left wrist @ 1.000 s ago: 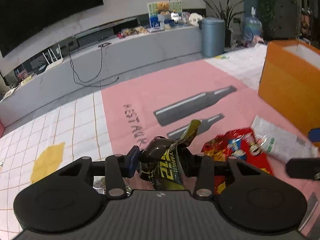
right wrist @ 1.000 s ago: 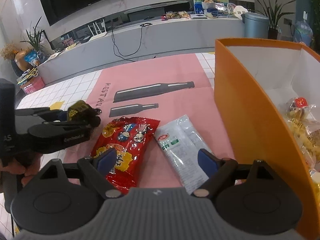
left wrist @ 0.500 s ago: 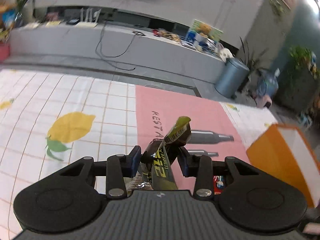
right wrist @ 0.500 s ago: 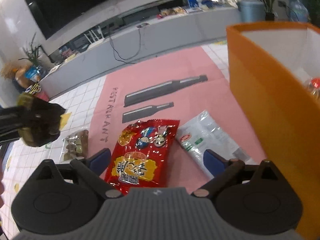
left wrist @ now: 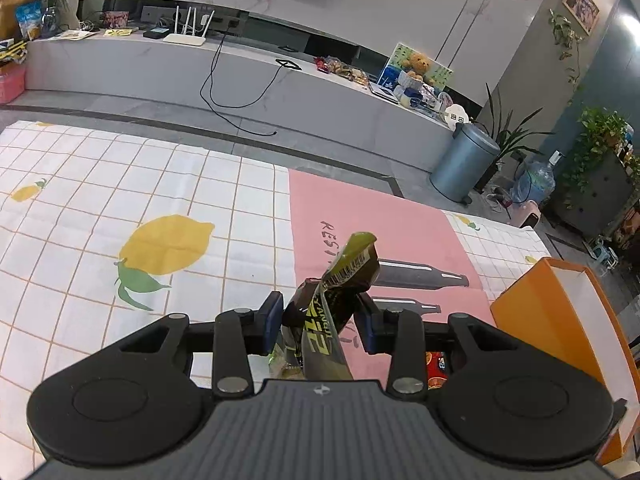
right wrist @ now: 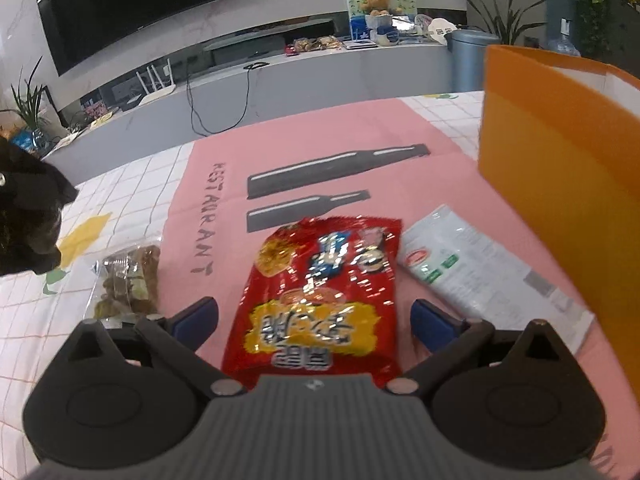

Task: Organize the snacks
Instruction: 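Close the right gripper on the red chip bag, then lift and carry the dark snack and red chip bag toward the box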

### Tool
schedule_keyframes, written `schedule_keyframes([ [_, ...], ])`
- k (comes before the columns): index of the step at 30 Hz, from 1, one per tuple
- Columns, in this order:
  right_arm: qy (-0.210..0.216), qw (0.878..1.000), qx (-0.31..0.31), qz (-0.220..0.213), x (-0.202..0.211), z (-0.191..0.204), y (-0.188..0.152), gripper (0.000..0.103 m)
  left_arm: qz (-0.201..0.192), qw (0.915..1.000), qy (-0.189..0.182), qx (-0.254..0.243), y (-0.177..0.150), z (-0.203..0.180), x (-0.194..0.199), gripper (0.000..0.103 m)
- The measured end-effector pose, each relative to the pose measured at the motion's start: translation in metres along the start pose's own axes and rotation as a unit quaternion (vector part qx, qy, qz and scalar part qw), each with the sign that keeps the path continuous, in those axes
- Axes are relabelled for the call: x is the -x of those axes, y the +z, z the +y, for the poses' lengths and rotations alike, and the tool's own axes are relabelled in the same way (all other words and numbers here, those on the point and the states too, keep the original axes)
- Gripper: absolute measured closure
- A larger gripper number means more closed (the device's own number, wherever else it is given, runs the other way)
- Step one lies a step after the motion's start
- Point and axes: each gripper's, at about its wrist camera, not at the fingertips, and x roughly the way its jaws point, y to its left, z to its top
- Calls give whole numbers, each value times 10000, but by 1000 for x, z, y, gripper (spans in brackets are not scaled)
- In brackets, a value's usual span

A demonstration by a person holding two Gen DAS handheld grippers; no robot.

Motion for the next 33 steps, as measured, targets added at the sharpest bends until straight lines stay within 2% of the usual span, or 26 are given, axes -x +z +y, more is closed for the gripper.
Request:
schedule_keyframes([
  [8,-337,9973,524,-384,-2,5,-14,4,-99,9999,-63,52,2,1,2,60],
  [10,-377,9959,690,-442,-1,7,-17,10,-122,9999,-76,50,2,1,3,60],
  [11,-317,9957,719,-488,1,7,-17,20,-135,9999,-88,48,2,1,3,60],
  [15,-388,9951,704,-570,4,7,-18,28,-169,9998,-48,34,2,0,4,60],
  [18,-402,9946,720,-636,6,8,-19,31,-461,9989,-18,15,1,-2,14,60],
  [20,-331,9942,748,-693,9,8,-20,33,-553,9985,59,4,2,-5,19,60],
  [23,-301,9910,927,-917,16,12,-21,33,-670,9977,-47,100,3,-6,24,60],
  [31,-112,9697,1683,-1769,57,27,-18,33,-925,9955,-66,200,-1,-15,40,60],
  [33,229,9680,1798,-1735,68,26,-12,33,-937,9954,-75,197,-5,-18,46,60],
])
